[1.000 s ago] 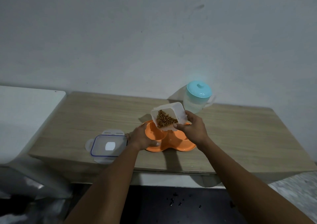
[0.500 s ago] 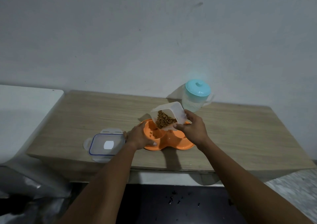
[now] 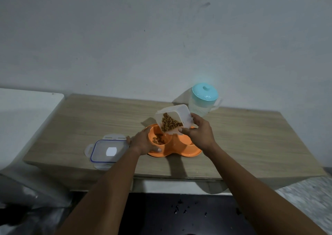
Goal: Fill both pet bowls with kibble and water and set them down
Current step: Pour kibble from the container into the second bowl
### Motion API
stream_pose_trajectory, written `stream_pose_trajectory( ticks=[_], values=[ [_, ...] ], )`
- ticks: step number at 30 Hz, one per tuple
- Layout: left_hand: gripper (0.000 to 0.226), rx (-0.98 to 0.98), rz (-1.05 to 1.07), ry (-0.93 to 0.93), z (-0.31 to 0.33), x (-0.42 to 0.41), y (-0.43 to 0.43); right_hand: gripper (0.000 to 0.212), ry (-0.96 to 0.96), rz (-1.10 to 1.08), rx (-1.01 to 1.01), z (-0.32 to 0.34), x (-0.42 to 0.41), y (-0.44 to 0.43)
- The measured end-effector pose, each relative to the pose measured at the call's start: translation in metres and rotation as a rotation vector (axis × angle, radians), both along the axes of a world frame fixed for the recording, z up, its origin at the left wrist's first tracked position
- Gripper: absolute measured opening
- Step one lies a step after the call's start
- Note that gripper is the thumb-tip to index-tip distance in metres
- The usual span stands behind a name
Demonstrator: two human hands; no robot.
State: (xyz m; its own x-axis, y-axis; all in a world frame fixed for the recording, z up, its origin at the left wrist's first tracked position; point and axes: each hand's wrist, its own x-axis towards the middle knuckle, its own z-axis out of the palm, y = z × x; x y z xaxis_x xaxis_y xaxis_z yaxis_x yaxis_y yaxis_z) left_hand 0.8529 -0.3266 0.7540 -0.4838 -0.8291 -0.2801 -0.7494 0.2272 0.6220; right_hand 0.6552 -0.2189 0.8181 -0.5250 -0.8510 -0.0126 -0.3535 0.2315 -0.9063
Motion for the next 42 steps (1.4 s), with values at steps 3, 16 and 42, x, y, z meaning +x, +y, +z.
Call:
stream_pose_trajectory(
  ticks=[3,16,42],
  values=[
    [0.101,-0.001,0.002,-0.008,0.0,-0.001,-0.001,0.072,-0.004,-0.008,0.002,0.0,-0.002,-0.001],
    [0.104,0.021,0.012,-0.023,0.008,-0.002,0.004,0.077,-0.001,0.004,0.016,0.003,-0.005,-0.002],
    [0.102,0.023,0.003,-0.003,0.008,-0.001,0.004,0.067,-0.13,-0.022,0.004,0.004,-0.012,-0.003]
  ],
)
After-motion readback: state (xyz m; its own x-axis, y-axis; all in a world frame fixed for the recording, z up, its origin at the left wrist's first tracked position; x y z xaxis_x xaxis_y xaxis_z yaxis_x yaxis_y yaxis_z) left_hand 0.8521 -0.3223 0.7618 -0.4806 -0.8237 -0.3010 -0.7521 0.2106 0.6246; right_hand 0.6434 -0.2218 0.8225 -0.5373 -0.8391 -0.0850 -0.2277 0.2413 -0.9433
